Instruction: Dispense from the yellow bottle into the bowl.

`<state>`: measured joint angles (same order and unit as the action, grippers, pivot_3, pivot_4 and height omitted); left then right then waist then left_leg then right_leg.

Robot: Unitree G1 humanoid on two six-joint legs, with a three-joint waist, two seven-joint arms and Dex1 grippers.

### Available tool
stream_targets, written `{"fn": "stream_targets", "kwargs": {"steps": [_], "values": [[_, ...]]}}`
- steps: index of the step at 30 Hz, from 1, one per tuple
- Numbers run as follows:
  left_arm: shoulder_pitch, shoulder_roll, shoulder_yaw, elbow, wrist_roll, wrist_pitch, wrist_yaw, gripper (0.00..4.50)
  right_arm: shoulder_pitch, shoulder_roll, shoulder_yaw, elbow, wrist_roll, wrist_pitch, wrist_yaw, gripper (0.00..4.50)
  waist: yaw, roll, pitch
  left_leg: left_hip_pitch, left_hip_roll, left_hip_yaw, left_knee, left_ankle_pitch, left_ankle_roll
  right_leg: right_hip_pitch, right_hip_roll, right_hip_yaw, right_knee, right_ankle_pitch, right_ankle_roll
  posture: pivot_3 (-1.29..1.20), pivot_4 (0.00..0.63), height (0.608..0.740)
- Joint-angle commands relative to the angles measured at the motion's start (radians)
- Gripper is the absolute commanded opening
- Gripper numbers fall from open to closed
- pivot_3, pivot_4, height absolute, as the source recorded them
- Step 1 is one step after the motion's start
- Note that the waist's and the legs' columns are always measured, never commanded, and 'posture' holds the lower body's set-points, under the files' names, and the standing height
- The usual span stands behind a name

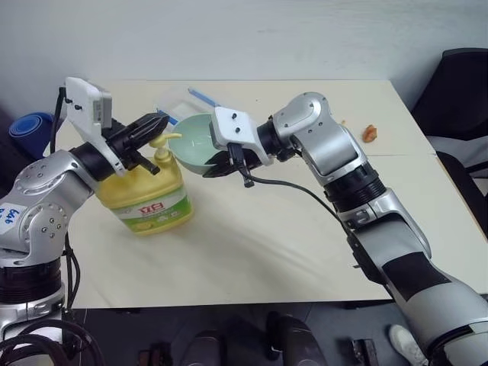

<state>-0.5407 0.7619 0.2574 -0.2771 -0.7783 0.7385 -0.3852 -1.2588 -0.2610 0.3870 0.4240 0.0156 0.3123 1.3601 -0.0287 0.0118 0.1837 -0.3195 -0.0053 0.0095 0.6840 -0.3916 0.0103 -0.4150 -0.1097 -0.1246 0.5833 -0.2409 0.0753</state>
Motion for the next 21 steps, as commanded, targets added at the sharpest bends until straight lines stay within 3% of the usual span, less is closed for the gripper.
{"fn": "stream_targets", "kwargs": {"steps": [1, 10, 21], "values": [[0.036, 0.014, -0.043, 0.001, 0.035, 0.082, 0.005, 0.04, -0.026, 0.010, -0.008, -0.044, 0.016, 0.002, 0.000, 0.00, 0.000, 0.000, 0.000, 0.000, 0.000, 0.000, 0.000, 0.000, 0.000, 0.000, 0.000, 0.000, 0.000, 0.000, 0.000, 0.00, 0.150, 0.740], [0.102, 0.012, -0.081, 0.024, 0.103, 0.126, 0.006, 0.04, -0.020, 0.023, -0.020, -0.062, 0.032, 0.030, -0.005, 0.00, 0.000, 0.001, -0.001, 0.003, 0.000, 0.001, 0.000, 0.000, -0.001, 0.001, 0.000, 0.001, 0.001, 0.000, 0.000, 0.00, 0.150, 0.740], [0.174, -0.048, -0.066, 0.057, 0.132, 0.088, 0.010, 0.04, 0.004, 0.017, -0.018, -0.102, 0.053, 0.078, 0.001, 0.00, -0.002, 0.014, -0.009, 0.007, 0.000, 0.002, -0.002, 0.000, -0.002, 0.003, 0.000, 0.004, 0.002, -0.001, -0.001, 0.00, 0.150, 0.740]]}}
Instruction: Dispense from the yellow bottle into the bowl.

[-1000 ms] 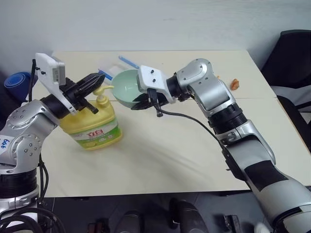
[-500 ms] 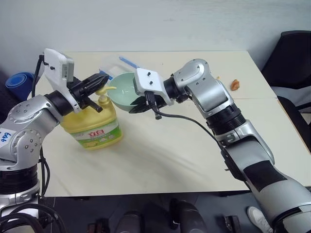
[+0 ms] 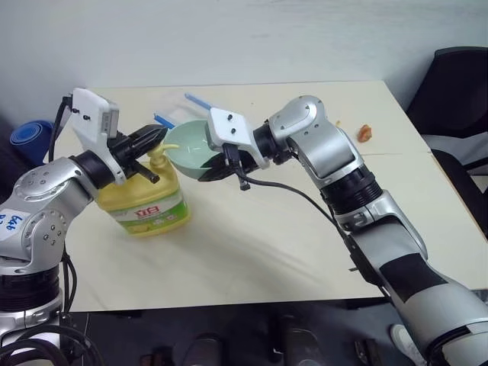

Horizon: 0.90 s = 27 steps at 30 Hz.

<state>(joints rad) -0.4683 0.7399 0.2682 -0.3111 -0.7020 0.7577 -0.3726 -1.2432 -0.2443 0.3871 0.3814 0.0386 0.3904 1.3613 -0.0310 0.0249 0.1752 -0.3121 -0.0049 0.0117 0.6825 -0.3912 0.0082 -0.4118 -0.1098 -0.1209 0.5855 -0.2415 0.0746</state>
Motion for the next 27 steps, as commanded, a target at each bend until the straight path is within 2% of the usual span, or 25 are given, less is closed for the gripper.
{"fn": "stream_targets", "kwargs": {"steps": [1, 5, 9, 11, 13, 14, 17, 19, 22, 27], "values": [[0.091, -0.037, -0.063, 0.084, 0.050, 0.048, -0.006, 0.04, -0.008, 0.000, -0.019, -0.064, 0.029, 0.004, -0.004, 0.00, 0.000, 0.002, -0.001, 0.000, 0.000, 0.000, 0.000, 0.000, 0.000, 0.000, 0.000, 0.000, 0.000, 0.000, 0.000, 0.00, 0.150, 0.740], [0.029, -0.091, 0.035, 0.059, 0.001, -0.031, -0.010, 0.04, 0.018, -0.016, -0.033, -0.087, 0.037, 0.001, -0.009, 0.00, 0.002, 0.001, -0.001, -0.001, 0.000, 0.000, 0.000, 0.000, 0.000, 0.000, 0.000, 0.000, 0.000, 0.000, 0.000, 0.00, 0.150, 0.740], [-0.011, -0.110, 0.146, 0.012, -0.059, -0.205, -0.149, 0.04, 0.105, -0.081, -0.068, -0.133, 0.055, -0.036, -0.015, 0.00, 0.005, -0.006, 0.003, -0.006, 0.000, -0.001, 0.000, 0.000, 0.000, -0.003, 0.000, -0.001, -0.001, 0.000, 0.000, 0.00, 0.150, 0.740], [0.020, -0.090, 0.176, -0.019, -0.090, -0.246, -0.241, 0.04, 0.161, -0.116, -0.081, -0.147, 0.052, -0.064, -0.034, 0.00, 0.004, -0.012, 0.005, -0.009, 0.000, -0.002, 0.001, 0.000, 0.000, -0.005, 0.000, -0.002, -0.002, 0.000, 0.000, 0.00, 0.150, 0.740], [0.100, -0.037, 0.214, -0.077, -0.201, -0.187, -0.371, 0.04, 0.245, -0.168, -0.088, -0.136, 0.020, -0.147, -0.070, 0.00, 0.002, -0.012, 0.005, -0.010, 0.000, -0.002, 0.001, 0.000, 0.000, -0.007, -0.001, -0.002, -0.002, 0.000, 0.000, 0.00, 0.150, 0.740], [0.133, -0.012, 0.218, -0.091, -0.213, -0.179, -0.412, 0.04, 0.273, -0.187, -0.087, -0.127, -0.005, -0.172, -0.104, 0.00, 0.002, -0.012, 0.005, -0.010, 0.000, -0.002, 0.001, 0.000, 0.000, -0.007, -0.001, -0.002, -0.002, 0.000, 0.000, 0.00, 0.150, 0.740], [0.273, 0.067, 0.201, -0.138, -0.178, -0.185, -0.525, 0.04, 0.370, -0.222, -0.102, -0.101, -0.010, -0.226, -0.152, 0.00, 0.001, -0.012, 0.005, -0.010, -0.001, -0.002, 0.000, 0.000, 0.000, -0.006, -0.001, -0.002, -0.005, 0.000, 0.000, 0.00, 0.150, 0.740], [0.358, 0.085, 0.194, -0.156, -0.182, -0.170, -0.557, 0.04, 0.426, -0.217, -0.116, -0.071, 0.009, -0.259, -0.161, 0.00, 0.000, -0.012, 0.006, -0.010, 0.000, 0.000, 0.000, 0.000, 0.000, -0.006, 0.001, -0.002, -0.007, 0.000, 0.000, 0.00, 0.150, 0.740], [0.474, 0.050, 0.171, -0.160, -0.160, -0.196, -0.580, 0.04, 0.480, -0.207, -0.124, 0.053, -0.013, -0.361, -0.210, 0.00, 0.001, -0.011, 0.008, -0.007, 0.001, 0.000, 0.000, 0.000, 0.000, -0.004, 0.001, -0.002, -0.006, 0.000, 0.000, 0.00, 0.150, 0.740], [0.640, 0.012, 0.073, -0.103, 0.066, -0.400, -0.636, 0.04, 0.523, -0.214, -0.109, 0.249, -0.066, -0.598, -0.261, 0.00, 0.003, -0.010, 0.009, -0.006, 0.001, 0.000, 0.000, 0.000, 0.000, -0.003, 0.001, -0.002, -0.004, -0.001, -0.001, 0.00, 0.150, 0.740]]}}
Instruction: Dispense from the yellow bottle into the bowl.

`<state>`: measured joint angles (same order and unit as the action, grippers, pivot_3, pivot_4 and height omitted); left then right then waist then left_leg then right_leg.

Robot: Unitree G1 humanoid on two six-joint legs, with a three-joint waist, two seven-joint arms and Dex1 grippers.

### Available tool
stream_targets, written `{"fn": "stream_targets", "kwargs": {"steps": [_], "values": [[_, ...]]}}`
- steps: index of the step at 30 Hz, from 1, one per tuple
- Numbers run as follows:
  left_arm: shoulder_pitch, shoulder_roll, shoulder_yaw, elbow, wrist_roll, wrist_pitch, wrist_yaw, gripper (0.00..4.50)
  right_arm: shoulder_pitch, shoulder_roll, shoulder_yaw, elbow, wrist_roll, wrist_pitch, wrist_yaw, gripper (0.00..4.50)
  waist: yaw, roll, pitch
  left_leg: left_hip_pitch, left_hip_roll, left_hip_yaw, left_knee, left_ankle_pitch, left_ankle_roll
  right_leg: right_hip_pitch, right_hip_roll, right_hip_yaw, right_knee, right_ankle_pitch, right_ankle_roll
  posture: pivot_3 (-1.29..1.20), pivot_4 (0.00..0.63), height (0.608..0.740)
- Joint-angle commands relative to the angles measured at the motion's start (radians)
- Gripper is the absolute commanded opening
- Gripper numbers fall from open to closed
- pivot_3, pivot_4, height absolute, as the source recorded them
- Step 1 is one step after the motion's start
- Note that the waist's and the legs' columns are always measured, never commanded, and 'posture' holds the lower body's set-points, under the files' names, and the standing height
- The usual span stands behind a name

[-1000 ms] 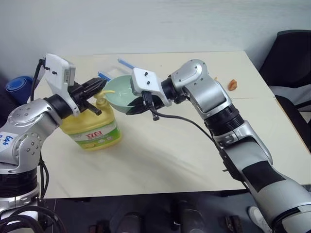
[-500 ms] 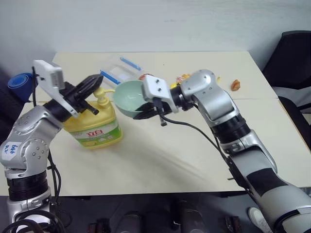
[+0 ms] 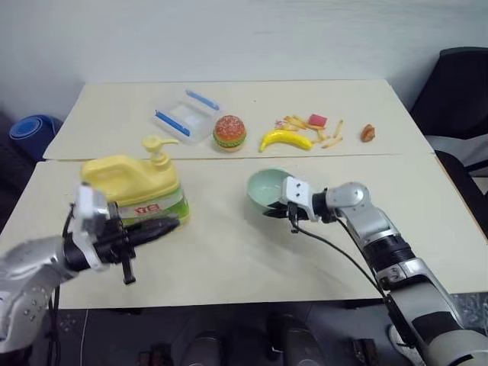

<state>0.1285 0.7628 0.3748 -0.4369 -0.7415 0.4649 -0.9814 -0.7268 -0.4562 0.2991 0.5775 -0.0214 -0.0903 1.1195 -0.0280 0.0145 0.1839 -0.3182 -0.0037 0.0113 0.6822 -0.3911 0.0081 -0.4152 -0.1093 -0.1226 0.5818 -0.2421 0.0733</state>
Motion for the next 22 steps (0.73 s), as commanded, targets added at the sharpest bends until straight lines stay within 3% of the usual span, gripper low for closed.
{"fn": "stream_targets", "kwargs": {"steps": [1, 3, 6, 13, 15, 18, 22], "values": [[0.063, -0.022, -0.038, 0.040, 0.129, -0.133, -0.025, 0.01, 0.020, -0.005, -0.027, 0.052, 0.008, -0.132, -0.002, 0.31, -0.001, 0.000, 0.000, 0.000, 0.000, 0.000, 0.000, 0.000, 0.000, 0.000, 0.000, 0.000, 0.000, 0.000, 0.000, 0.00, 0.150, 0.740], [0.100, -0.040, -0.047, 0.081, 0.174, -0.179, -0.021, 0.00, 0.065, -0.016, -0.048, 0.007, 0.057, -0.154, 0.034, 0.94, 0.001, -0.001, 0.000, -0.001, 0.000, 0.000, 0.000, 0.000, 0.001, 0.000, 0.000, 0.000, -0.001, 0.000, 0.000, 0.00, 0.150, 0.740], [0.148, -0.053, -0.047, 0.140, 0.212, -0.219, -0.030, 0.60, 0.178, -0.034, -0.120, -0.149, 0.181, -0.193, 0.085, 1.95, 0.003, 0.000, 0.000, -0.001, 0.000, -0.002, 0.000, -0.001, 0.001, 0.000, 0.000, -0.002, -0.002, 0.000, 0.000, 0.00, 0.150, 0.740], [0.202, -0.119, -0.024, 0.296, 0.344, -0.479, -0.006, 2.74, 0.550, -0.152, -0.338, -0.511, 0.436, -0.105, 0.104, 4.34, 0.026, 0.002, 0.002, -0.001, 0.000, -0.001, 0.000, -0.004, 0.006, 0.002, -0.003, -0.002, -0.008, 0.001, 0.002, 0.00, 0.150, 0.740], [0.235, -0.138, -0.033, 0.322, 0.376, -0.542, -0.002, 3.39, 0.674, -0.190, -0.404, -0.548, 0.449, -0.126, 0.105, 4.50, 0.035, 0.001, 0.001, 0.000, 0.000, -0.001, 0.000, -0.007, 0.006, 0.003, -0.003, -0.002, -0.009, 0.000, 0.001, 0.00, 0.150, 0.740], [0.272, -0.177, -0.042, 0.329, 0.420, -0.625, 0.033, 3.39, 0.804, -0.223, -0.489, -0.548, 0.446, -0.157, 0.085, 4.50, 0.048, 0.001, 0.001, 0.000, 0.000, 0.000, 0.000, -0.010, 0.010, 0.003, -0.003, -0.001, -0.011, 0.000, 0.000, 0.00, 0.150, 0.740], [0.291, -0.194, -0.067, 0.310, 0.460, -0.636, 0.070, 3.39, 0.776, -0.204, -0.553, -0.478, 0.424, -0.165, -0.022, 4.50, 0.046, 0.000, 0.002, 0.000, 0.000, 0.005, 0.000, -0.015, 0.013, 0.003, -0.003, 0.004, -0.013, 0.002, 0.001, 0.00, 0.150, 0.740]]}}
